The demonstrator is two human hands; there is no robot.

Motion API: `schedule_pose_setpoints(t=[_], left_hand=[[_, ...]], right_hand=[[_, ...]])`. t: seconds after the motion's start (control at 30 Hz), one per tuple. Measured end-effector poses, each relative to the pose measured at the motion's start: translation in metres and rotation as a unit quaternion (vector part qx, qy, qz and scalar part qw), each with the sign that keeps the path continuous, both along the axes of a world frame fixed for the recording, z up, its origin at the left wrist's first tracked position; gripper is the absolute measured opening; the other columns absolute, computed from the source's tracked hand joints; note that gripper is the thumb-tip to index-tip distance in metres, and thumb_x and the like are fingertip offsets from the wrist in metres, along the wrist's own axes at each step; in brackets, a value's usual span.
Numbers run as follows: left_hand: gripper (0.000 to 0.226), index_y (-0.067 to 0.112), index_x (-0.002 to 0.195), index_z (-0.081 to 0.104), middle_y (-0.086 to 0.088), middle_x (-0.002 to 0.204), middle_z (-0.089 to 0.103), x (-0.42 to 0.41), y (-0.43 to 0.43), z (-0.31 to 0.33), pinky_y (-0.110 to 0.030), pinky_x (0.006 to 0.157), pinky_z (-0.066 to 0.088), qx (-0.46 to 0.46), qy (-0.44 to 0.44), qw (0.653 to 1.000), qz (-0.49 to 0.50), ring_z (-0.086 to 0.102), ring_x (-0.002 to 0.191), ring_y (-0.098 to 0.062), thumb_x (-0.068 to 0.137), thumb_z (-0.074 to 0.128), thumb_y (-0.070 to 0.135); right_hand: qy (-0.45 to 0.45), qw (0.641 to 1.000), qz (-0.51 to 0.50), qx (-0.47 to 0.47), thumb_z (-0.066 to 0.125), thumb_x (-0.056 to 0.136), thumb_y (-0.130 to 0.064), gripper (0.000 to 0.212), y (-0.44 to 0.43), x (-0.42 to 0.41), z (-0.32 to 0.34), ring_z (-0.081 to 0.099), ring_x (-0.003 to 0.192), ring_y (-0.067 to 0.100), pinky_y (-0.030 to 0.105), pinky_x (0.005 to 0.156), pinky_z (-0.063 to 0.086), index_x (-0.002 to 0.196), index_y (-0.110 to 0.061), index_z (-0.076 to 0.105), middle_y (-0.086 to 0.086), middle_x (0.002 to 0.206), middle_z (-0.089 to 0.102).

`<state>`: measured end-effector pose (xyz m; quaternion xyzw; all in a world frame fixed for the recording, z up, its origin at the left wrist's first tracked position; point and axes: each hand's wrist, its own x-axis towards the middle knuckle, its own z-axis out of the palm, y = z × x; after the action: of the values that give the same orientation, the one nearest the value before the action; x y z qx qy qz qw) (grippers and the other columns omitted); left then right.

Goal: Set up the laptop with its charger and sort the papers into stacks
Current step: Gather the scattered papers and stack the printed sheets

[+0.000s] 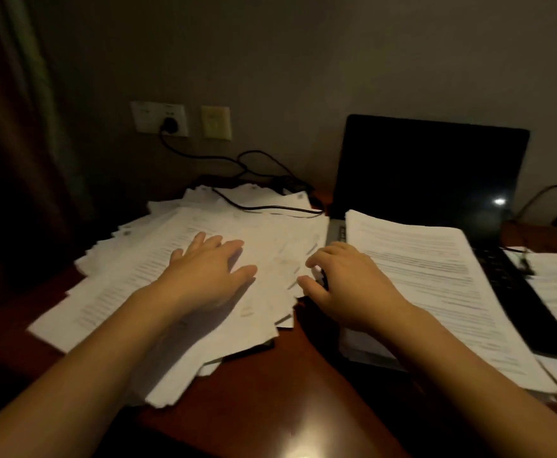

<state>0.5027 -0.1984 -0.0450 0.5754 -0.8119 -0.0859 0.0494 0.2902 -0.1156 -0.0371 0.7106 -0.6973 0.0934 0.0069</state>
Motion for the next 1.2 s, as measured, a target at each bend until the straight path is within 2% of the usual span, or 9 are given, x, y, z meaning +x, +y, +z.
schedule_pose_setpoints(t=[0.17,0.33,0.5,0.63,0.8,0.93,1.0,1.1,1.2], left_hand=[[0.084,0.041,0.159,0.007,-0.002,0.169,0.0,0.076,-0.024,-0.003,-0.051,0.123,0.003,0.024,-0.03,0.996,0.079,-0.005,0.155,-0.028,0.089,0.029,0.082],[0.09,0.044,0.158,-0.006,-0.007,0.168,-0.012,0.068,0.0,-0.028,-0.045,0.125,-0.002,0.055,0.002,0.998,0.029,-0.01,0.154,-0.031,0.084,0.019,0.087],[0.073,0.042,0.156,0.024,0.001,0.163,0.028,0.058,-0.003,-0.003,-0.042,0.12,0.025,0.022,0.046,0.997,-0.05,0.027,0.147,-0.023,0.093,0.034,0.076],[0.086,0.041,0.16,0.003,-0.008,0.169,-0.005,0.065,-0.015,-0.008,-0.044,0.123,0.002,0.089,0.02,0.996,0.025,-0.002,0.155,-0.031,0.09,0.035,0.08],[0.066,0.041,0.154,0.031,0.01,0.161,0.031,0.062,-0.026,0.002,-0.015,0.102,0.032,0.117,0.249,0.961,-0.034,0.034,0.136,0.0,0.097,0.063,0.042],[0.065,0.038,0.15,0.042,0.004,0.149,0.051,0.068,-0.041,0.0,-0.033,0.103,0.045,0.086,0.31,0.945,0.063,0.05,0.13,-0.014,0.092,0.071,0.034],[0.077,0.031,0.153,0.037,0.004,0.145,0.054,0.063,-0.044,-0.001,-0.033,0.096,0.048,0.095,0.342,0.928,0.111,0.054,0.12,-0.014,0.087,0.076,0.036],[0.09,0.027,0.157,0.028,0.002,0.145,0.053,0.052,-0.045,0.003,-0.034,0.095,0.048,0.116,0.343,0.924,0.119,0.056,0.121,-0.019,0.084,0.079,0.039],[0.069,0.03,0.145,0.046,0.006,0.133,0.063,0.046,-0.041,0.008,-0.038,0.095,0.053,0.146,0.395,0.903,0.087,0.064,0.112,-0.017,0.085,0.077,0.043]], right_hand=[[-0.046,0.997,0.012,0.061,0.046,0.1,-0.05,0.048,-0.018,0.05,0.006,0.052,0.118,0.024,0.037,0.095,0.048,0.137,-0.021,0.051,0.005,0.137,0.052],[-0.113,0.986,-0.057,0.105,0.054,0.09,-0.064,0.071,-0.042,0.059,0.001,0.061,0.104,0.029,0.04,0.087,0.055,0.143,-0.021,0.037,0.014,0.134,0.054],[-0.189,0.97,-0.089,0.122,0.076,0.083,-0.043,0.088,-0.059,0.046,0.007,0.048,0.13,0.031,0.035,0.086,0.052,0.153,-0.026,0.026,0.009,0.154,0.038],[-0.242,0.959,-0.108,0.099,0.08,0.081,-0.027,0.085,-0.065,0.036,0.007,0.045,0.132,0.032,0.033,0.076,0.054,0.151,-0.03,0.032,0.005,0.157,0.034],[-0.286,0.943,-0.12,0.121,0.081,0.08,-0.018,0.084,-0.069,0.03,0.01,0.048,0.105,0.023,0.025,0.06,0.05,0.149,-0.035,0.034,0.006,0.152,0.037],[-0.234,0.967,-0.101,-0.011,0.073,0.086,-0.006,0.068,-0.066,0.024,0.009,0.055,0.103,0.025,0.032,0.076,0.049,0.143,-0.023,0.041,0.009,0.137,0.052],[-0.255,0.957,-0.105,-0.096,0.068,0.09,-0.005,0.074,-0.065,0.021,0.004,0.055,0.119,0.031,0.039,0.085,0.052,0.151,-0.029,0.032,0.009,0.144,0.049],[-0.351,0.92,-0.064,-0.162,0.065,0.093,-0.006,0.083,-0.063,0.018,0.007,0.045,0.134,0.022,0.032,0.096,0.047,0.157,-0.032,0.019,-0.003,0.156,0.035],[-0.48,0.853,-0.003,-0.205,0.064,0.093,-0.005,0.086,-0.057,0.013,0.02,0.056,0.124,0.016,0.038,0.097,0.053,0.157,-0.037,0.015,-0.006,0.153,0.038]])
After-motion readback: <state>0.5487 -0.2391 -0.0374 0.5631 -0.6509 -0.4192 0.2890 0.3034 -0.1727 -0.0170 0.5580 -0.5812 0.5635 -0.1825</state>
